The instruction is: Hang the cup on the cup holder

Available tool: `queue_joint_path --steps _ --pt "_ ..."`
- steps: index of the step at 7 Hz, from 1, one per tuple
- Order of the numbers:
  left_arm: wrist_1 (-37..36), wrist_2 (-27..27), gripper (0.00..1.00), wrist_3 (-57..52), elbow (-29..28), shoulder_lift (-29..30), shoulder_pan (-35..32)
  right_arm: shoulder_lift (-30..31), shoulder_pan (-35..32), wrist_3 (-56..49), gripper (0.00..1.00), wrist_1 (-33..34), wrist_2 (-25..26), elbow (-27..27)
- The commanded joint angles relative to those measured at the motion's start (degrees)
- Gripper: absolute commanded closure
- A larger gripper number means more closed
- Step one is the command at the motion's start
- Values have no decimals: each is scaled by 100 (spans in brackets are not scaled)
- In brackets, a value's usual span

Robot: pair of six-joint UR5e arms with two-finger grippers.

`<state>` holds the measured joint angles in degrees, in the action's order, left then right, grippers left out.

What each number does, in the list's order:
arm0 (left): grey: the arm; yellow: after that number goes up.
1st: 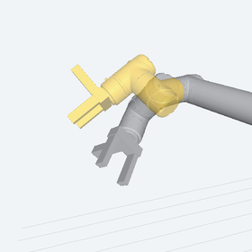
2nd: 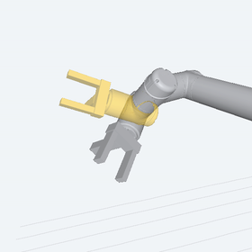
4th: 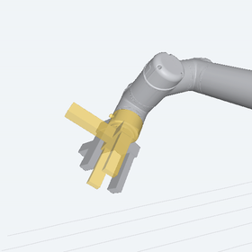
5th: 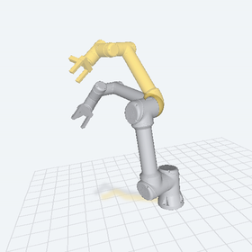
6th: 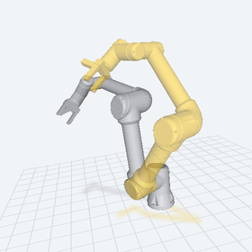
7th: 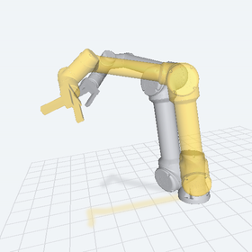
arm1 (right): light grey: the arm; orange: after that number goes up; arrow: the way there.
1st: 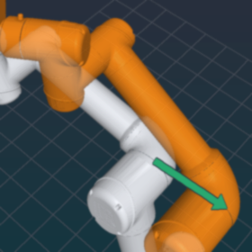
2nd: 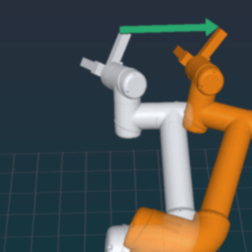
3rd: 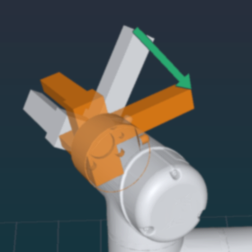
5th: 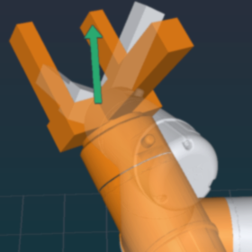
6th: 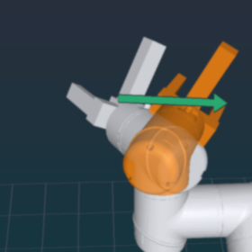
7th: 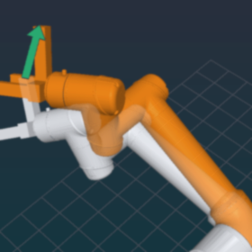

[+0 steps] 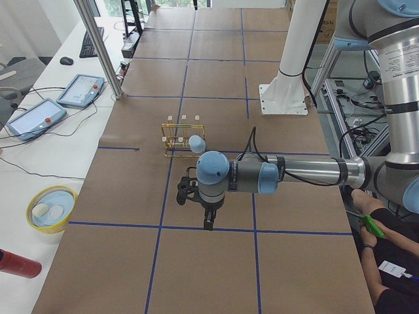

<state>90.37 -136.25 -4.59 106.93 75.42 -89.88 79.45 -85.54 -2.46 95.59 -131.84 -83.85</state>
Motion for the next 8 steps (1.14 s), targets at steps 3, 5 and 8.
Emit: queue_joint_path --steps 3,5,8 --pt "-432 231 0 170 -163 419 -117 0 -6 0 0 3 0 0" --pt "-433 187 0 169 -567 657 -118 0 3 0 0 3 0 0" --pt "-442 205 0 187 -603 667 -118 0 -6 0 0 3 0 0"
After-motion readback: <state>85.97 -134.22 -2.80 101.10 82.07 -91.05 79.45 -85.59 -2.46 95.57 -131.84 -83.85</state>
